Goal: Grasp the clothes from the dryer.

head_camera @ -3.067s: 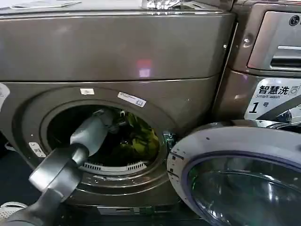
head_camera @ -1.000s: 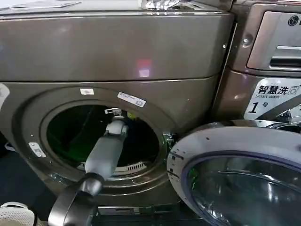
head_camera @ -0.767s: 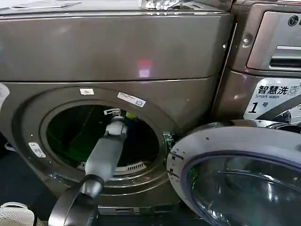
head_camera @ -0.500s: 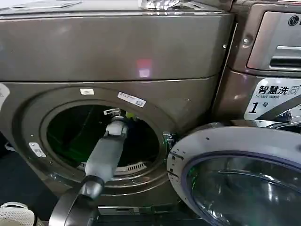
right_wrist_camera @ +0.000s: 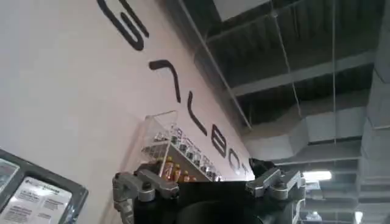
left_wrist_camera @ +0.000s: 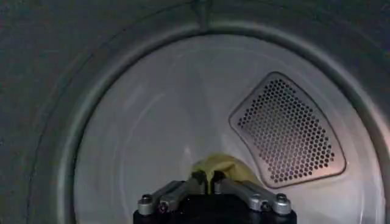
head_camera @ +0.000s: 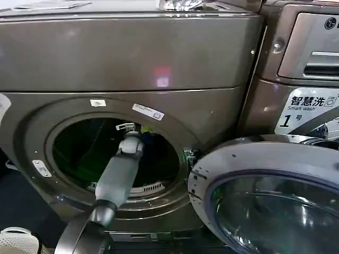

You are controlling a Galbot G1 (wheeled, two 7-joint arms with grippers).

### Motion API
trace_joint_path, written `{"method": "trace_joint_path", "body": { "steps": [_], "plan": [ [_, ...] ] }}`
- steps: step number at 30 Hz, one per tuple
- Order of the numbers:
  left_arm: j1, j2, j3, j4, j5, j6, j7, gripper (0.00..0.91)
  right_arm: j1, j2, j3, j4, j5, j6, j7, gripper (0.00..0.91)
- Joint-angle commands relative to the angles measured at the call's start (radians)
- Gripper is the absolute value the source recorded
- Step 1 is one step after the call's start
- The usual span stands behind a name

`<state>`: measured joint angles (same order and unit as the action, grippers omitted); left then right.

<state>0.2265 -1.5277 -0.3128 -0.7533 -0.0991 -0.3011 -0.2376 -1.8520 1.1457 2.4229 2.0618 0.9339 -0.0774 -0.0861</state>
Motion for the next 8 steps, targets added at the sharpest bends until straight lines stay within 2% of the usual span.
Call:
{"method": "trace_joint_path", "body": {
  "steps": [1,8],
  "plan": [
    [0.003,-0.002,0.0,-0.006,0.004,-0.001,-0.004,0.0,-0.002,0.002,0.005,0.002,0.001,-0.003,-0.004,0.907],
    [0.003,-0.004,0.002,-0.004,0.005,-0.001,-0.003,0.0,-0.009,-0.003,0.015,0.001,0.002,-0.004,-0.007,0.907]
  ]
}}
